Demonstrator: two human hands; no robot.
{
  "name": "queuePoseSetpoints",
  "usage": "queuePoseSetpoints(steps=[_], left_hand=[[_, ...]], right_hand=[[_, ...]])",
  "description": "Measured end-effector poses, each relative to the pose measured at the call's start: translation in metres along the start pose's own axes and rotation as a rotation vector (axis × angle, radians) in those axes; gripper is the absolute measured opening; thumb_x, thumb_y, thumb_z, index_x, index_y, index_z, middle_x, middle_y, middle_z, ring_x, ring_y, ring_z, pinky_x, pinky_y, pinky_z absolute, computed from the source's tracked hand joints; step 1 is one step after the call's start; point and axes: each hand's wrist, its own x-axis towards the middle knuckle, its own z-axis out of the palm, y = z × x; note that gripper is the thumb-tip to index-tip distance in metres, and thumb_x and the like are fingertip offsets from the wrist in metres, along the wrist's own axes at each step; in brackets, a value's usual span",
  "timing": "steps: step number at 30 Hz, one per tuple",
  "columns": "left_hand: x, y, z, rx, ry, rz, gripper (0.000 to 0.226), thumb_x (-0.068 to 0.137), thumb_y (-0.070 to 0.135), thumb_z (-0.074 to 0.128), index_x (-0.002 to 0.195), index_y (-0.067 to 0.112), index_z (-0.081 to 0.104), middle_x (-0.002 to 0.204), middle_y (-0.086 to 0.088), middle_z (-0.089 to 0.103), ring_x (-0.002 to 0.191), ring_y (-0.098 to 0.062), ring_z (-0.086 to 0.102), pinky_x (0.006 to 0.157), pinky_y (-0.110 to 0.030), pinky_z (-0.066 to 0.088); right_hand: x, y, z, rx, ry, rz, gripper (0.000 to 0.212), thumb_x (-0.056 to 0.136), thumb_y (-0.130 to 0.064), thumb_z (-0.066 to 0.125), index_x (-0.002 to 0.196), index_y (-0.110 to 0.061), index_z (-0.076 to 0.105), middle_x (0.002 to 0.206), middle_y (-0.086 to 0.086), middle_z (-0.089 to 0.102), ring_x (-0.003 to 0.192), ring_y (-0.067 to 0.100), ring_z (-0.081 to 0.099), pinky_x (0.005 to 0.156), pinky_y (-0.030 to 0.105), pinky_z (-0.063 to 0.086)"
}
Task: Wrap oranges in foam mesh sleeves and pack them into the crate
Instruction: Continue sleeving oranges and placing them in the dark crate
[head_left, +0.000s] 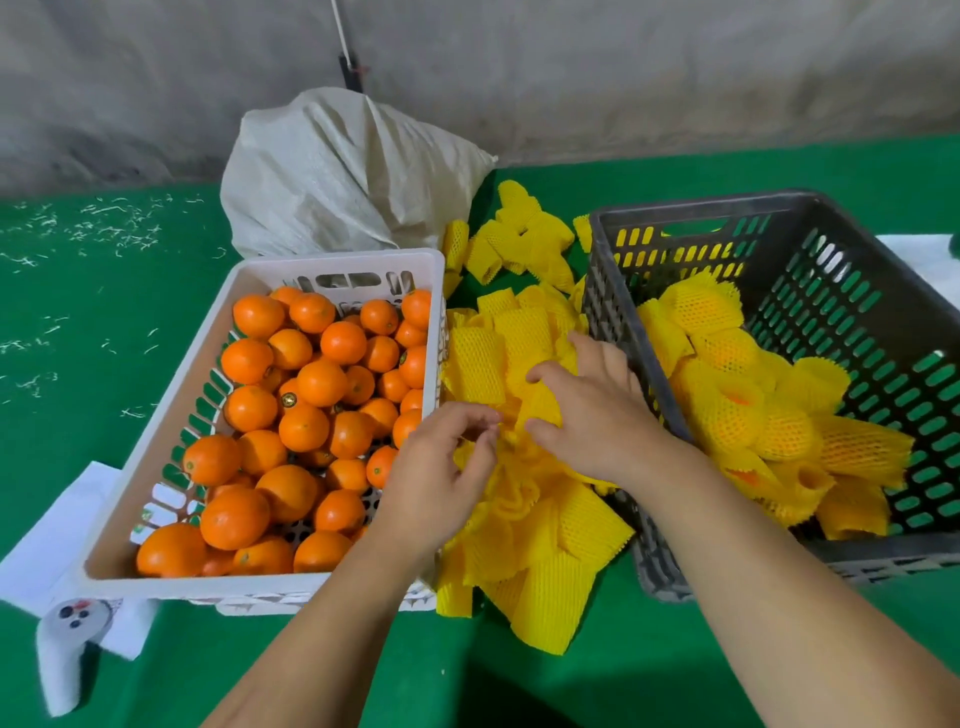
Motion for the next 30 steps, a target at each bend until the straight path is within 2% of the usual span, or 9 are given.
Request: queuePoseSetpoints(steps=[2,4,7,9,14,17,21,25,30], left_hand=[[0.016,-0.018,-0.016,0.083,0.080,-0.011,0.018,0.103,0.031,0.058,0.119,0.030,0.066,0.111,0.018,0.066,0.103,-0.004,0.065,0.084,-0.018,0.052],[0.030,-0.047,-0.031,0.246,0.120,-0.121,0.023,0.102,0.023,0.059,0.124,0.023,0.067,0.121,0.006,0.067,0.112,-0.011,0.063,0.095,-0.032,0.054],[0.035,-0.091,-0.043,0.617,-0.149,-0.375,0.055,0.100,0.012,0.059,0.154,0.013,0.046,0.153,-0.015,0.050,0.139,-0.037,0.046,0.114,-0.050,0.041],[0.031,-0.111,-0.040,0.616,-0.417,-0.505,0.074,0.100,0.015,0.059,0.165,0.018,0.023,0.161,-0.017,0.038,0.146,-0.041,0.038,0.117,-0.052,0.035],[0.024,-0.132,-0.009,0.874,-0.609,-0.559,0.111,0.093,0.052,0.068,0.165,0.028,-0.014,0.161,-0.009,0.029,0.141,-0.041,0.036,0.116,-0.056,0.035],[0.027,-0.130,-0.008,0.939,-0.517,-0.619,0.092,0.096,0.039,0.067,0.163,0.027,0.005,0.151,-0.013,0.036,0.138,-0.041,0.037,0.111,-0.052,0.038],[0.034,-0.125,-0.012,0.822,-0.469,-0.617,0.034,0.101,0.032,0.058,0.127,0.022,0.037,0.130,-0.007,0.055,0.119,-0.032,0.049,0.085,-0.045,0.045],[0.028,-0.118,-0.006,0.929,-0.611,-0.575,0.074,0.100,0.026,0.062,0.159,0.018,0.018,0.144,-0.014,0.039,0.131,-0.036,0.043,0.108,-0.045,0.042],[0.034,-0.117,-0.009,0.838,-0.571,-0.623,0.056,0.098,0.021,0.067,0.142,0.019,0.034,0.135,-0.010,0.050,0.120,-0.034,0.057,0.092,-0.047,0.054]], right_hand=[[0.022,0.000,0.003,-0.116,-0.321,0.057,0.059,0.093,-0.058,0.061,0.146,-0.039,0.043,0.168,0.014,-0.015,0.153,0.037,-0.014,0.122,0.055,0.009],[0.044,0.005,0.001,-0.229,-0.459,0.105,0.060,0.095,-0.060,0.056,0.149,-0.035,0.045,0.168,0.017,-0.015,0.153,0.041,-0.012,0.122,0.054,0.008],[0.064,0.015,0.002,-0.290,-0.417,0.080,0.059,0.098,-0.053,0.054,0.147,-0.021,0.049,0.165,0.011,0.020,0.147,0.040,0.015,0.117,0.050,0.020],[0.068,0.021,0.010,-0.161,-0.366,0.083,0.057,0.099,-0.043,0.057,0.149,-0.017,0.047,0.155,0.010,0.034,0.140,0.040,0.027,0.112,0.046,0.027],[0.077,0.034,0.015,0.049,-0.366,0.238,0.080,0.093,-0.019,0.067,0.159,-0.027,0.024,0.156,0.015,0.019,0.139,0.045,0.028,0.110,0.045,0.036],[0.079,0.036,0.018,0.097,-0.391,0.153,0.069,0.093,-0.007,0.064,0.155,-0.020,0.037,0.149,0.018,0.042,0.128,0.039,0.049,0.091,0.033,0.044],[0.080,0.030,0.016,0.251,-0.310,0.102,0.053,0.096,-0.013,0.061,0.147,-0.020,0.050,0.150,0.010,0.048,0.120,0.029,0.055,0.081,0.023,0.036],[0.079,0.021,0.011,0.557,-0.342,0.071,0.057,0.097,0.001,0.049,0.149,-0.021,0.046,0.142,-0.001,0.055,0.064,0.004,0.057,0.049,0.017,0.039],[0.078,0.025,0.015,0.485,-0.217,0.015,0.044,0.098,0.001,0.054,0.138,-0.015,0.060,0.135,0.001,0.059,0.084,0.009,0.057,0.058,0.012,0.040]])
